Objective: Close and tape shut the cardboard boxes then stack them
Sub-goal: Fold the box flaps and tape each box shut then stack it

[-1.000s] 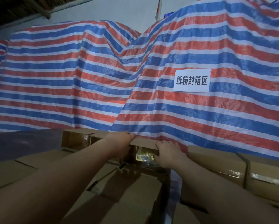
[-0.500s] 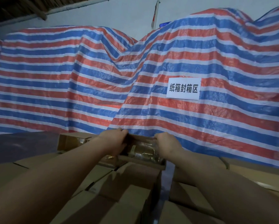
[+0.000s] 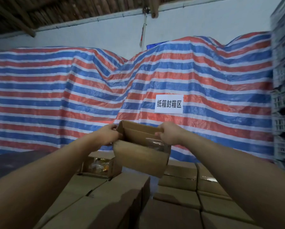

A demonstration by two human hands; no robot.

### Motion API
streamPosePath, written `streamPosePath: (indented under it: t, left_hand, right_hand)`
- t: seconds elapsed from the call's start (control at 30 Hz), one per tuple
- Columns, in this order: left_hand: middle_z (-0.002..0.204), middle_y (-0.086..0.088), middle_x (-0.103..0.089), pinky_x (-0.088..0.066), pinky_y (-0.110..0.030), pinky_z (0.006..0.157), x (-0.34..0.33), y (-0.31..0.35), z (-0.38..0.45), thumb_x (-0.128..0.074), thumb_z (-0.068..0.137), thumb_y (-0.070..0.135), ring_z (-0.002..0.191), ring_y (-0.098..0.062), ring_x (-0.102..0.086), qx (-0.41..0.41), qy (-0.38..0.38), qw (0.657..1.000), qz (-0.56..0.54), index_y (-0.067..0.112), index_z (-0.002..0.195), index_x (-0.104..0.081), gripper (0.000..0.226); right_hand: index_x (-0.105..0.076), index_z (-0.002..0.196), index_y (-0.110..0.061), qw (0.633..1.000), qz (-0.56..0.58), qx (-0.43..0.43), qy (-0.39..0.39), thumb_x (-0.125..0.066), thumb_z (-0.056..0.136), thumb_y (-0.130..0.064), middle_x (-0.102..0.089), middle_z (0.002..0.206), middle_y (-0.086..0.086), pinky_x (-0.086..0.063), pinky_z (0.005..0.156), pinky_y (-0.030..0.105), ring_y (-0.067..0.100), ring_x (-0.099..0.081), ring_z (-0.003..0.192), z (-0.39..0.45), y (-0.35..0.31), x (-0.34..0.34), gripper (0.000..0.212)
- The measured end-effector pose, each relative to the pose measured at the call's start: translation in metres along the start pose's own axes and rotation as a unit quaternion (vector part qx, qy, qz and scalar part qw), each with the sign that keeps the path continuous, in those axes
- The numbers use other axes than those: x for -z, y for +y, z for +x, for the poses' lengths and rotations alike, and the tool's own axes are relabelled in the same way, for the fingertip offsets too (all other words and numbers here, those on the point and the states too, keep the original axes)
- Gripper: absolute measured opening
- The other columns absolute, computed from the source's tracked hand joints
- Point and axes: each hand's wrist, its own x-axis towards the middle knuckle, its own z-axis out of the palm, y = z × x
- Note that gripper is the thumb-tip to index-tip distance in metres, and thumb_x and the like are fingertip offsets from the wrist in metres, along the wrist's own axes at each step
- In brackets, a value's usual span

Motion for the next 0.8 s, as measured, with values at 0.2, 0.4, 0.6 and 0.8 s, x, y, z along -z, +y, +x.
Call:
streamPosePath:
  t: [0.2,0.4,0.6,0.8]
  left_hand:
    - [0.115,-0.006,-0.068,-0.053,-0.035,0.091,-0.008,0.025,-0.054,-0.046,0.096,0.005,0.106,-0.022,-0.065,-0.036,-0.073,0.99,-0.116,0.031,0.122,-0.061,0.039]
    - [0.115,-0.008,-0.065,-0.051,-0.038,0.095,-0.027,0.051,-0.125,-0.04,0.098,0.007,0.106,-0.023,-0.063,-0.059,-0.067,0.982,-0.164,0.026,0.116,-0.061,0.034]
    - [0.081,-0.005,-0.063,-0.053,-0.027,0.063,-0.039,0.092,-0.187,-0.041,0.097,0.007,0.068,-0.014,-0.062,-0.01,-0.085,0.969,-0.232,0.012,0.098,-0.06,0.019]
    - [0.067,-0.007,-0.066,-0.054,-0.025,0.044,-0.069,0.103,-0.222,-0.042,0.096,0.009,0.048,-0.013,-0.065,0.079,-0.1,0.951,-0.283,0.008,0.097,-0.058,0.016]
  right_hand:
    - [-0.06,0.079,-0.021,1.0,0.009,-0.019,-0.018,-0.055,0.103,-0.024,-0.062,0.079,0.002,-0.042,0.054,0.025,0.015,-0.055,0.068,-0.054,-0.002,0.026,0.025]
    - [-0.062,0.083,-0.017,0.998,0.039,-0.051,-0.025,-0.059,0.101,-0.024,-0.063,0.077,0.004,-0.048,0.058,0.028,0.017,-0.059,0.067,-0.131,-0.009,0.047,0.02]
    - [-0.066,0.094,-0.007,0.985,0.089,-0.125,-0.077,-0.06,0.101,-0.016,-0.065,0.069,0.006,-0.051,0.043,0.024,0.014,-0.063,0.049,-0.191,-0.012,0.092,0.012]
    - [-0.065,0.096,-0.006,0.962,0.135,-0.21,-0.107,-0.056,0.101,-0.007,-0.068,0.055,0.003,-0.054,0.044,0.027,0.015,-0.065,0.046,-0.231,0.0,0.097,0.01]
